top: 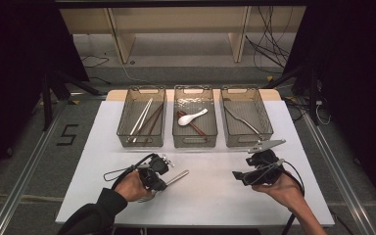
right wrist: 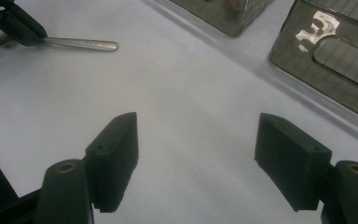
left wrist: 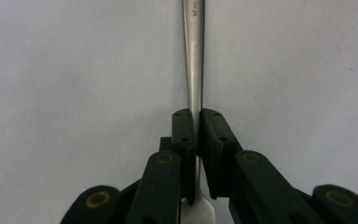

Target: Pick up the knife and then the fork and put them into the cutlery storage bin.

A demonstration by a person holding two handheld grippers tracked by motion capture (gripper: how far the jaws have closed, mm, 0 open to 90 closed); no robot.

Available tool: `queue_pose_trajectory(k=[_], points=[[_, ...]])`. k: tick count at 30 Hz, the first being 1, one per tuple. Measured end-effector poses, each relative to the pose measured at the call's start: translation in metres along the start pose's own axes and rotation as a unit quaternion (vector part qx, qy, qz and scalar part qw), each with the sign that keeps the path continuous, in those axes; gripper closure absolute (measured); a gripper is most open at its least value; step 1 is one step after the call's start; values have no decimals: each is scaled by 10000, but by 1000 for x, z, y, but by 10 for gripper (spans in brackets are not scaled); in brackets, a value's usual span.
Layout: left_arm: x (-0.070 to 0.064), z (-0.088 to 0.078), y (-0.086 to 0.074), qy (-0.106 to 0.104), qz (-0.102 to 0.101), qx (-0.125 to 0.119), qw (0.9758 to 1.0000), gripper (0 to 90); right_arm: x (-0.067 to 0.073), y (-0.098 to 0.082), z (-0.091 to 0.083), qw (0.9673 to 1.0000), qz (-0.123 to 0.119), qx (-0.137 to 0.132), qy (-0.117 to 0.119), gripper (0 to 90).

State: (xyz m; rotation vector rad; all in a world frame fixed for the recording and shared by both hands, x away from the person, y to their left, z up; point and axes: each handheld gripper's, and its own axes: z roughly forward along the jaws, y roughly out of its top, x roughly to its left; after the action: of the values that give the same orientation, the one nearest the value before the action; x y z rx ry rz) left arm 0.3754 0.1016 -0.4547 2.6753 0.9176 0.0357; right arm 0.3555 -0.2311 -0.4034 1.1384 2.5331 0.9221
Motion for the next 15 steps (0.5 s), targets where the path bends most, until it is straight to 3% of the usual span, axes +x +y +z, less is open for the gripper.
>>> queue_pose_trajectory(k=[10,15], points=[[1,-14,-1,-144,37,-146,9998,837,3,1,0,10000,-24,-22,52,309],[-3,-20,-1,-239,169,-182,9994,836,8,2,1,9998,-139,-75,123,309]])
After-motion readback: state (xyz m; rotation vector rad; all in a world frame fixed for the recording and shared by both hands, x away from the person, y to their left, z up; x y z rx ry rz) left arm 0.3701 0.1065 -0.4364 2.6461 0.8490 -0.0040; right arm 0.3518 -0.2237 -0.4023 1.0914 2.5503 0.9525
